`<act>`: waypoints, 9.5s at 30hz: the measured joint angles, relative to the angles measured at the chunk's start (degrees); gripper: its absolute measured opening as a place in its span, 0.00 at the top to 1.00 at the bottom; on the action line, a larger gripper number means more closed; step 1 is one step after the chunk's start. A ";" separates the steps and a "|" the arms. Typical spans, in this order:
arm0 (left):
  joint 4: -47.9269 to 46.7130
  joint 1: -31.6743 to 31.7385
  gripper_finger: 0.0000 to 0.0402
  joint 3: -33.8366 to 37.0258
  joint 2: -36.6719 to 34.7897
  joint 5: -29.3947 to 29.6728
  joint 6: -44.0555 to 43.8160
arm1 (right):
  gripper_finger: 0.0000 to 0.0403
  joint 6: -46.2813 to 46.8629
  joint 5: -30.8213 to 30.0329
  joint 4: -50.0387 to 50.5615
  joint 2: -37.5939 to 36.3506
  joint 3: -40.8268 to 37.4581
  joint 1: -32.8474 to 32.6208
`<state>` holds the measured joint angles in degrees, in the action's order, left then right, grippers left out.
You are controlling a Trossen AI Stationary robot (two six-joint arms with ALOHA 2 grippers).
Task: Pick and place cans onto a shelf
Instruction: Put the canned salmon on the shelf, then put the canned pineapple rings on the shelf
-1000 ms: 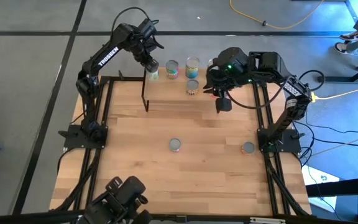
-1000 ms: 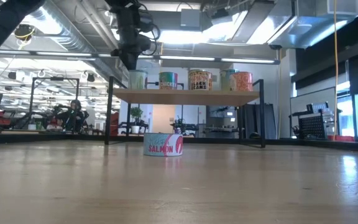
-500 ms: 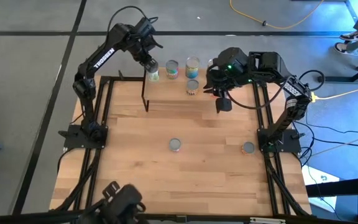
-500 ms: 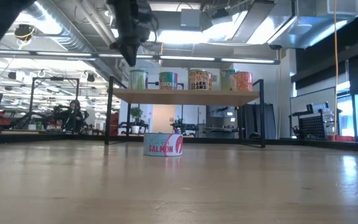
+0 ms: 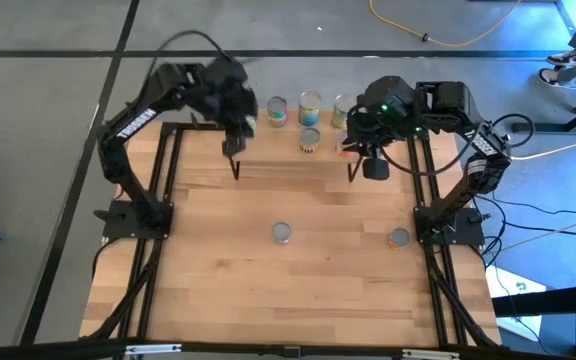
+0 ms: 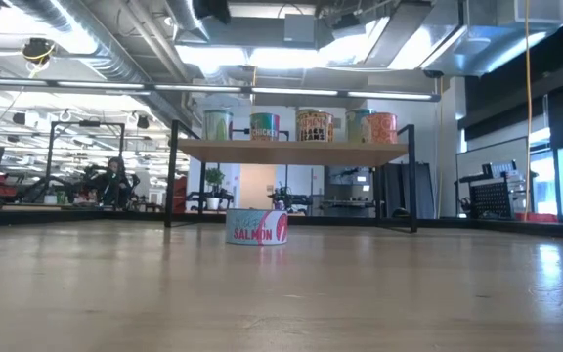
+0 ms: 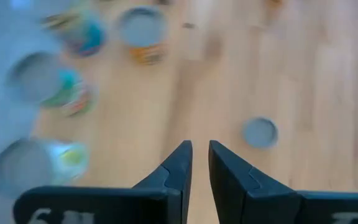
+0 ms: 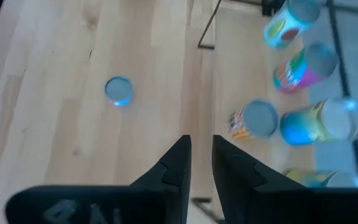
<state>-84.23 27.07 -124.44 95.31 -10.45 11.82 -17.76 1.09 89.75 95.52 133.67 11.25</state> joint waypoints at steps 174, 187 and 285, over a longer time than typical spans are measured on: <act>21.02 0.70 1.00 34.91 1.18 18.22 -5.43 | 0.83 8.45 -0.14 0.26 -5.31 1.11 -6.71; 20.83 0.62 0.95 34.97 1.29 18.67 -7.56 | 0.83 8.70 -7.03 0.26 -5.31 1.11 -6.73; 9.31 -26.73 0.91 8.68 1.31 14.20 -13.23 | 0.83 46.30 2.55 -26.60 -35.89 -98.09 -17.64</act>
<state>-74.91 0.34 -115.77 96.62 3.75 -1.41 28.54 3.63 63.16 59.64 35.57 -6.39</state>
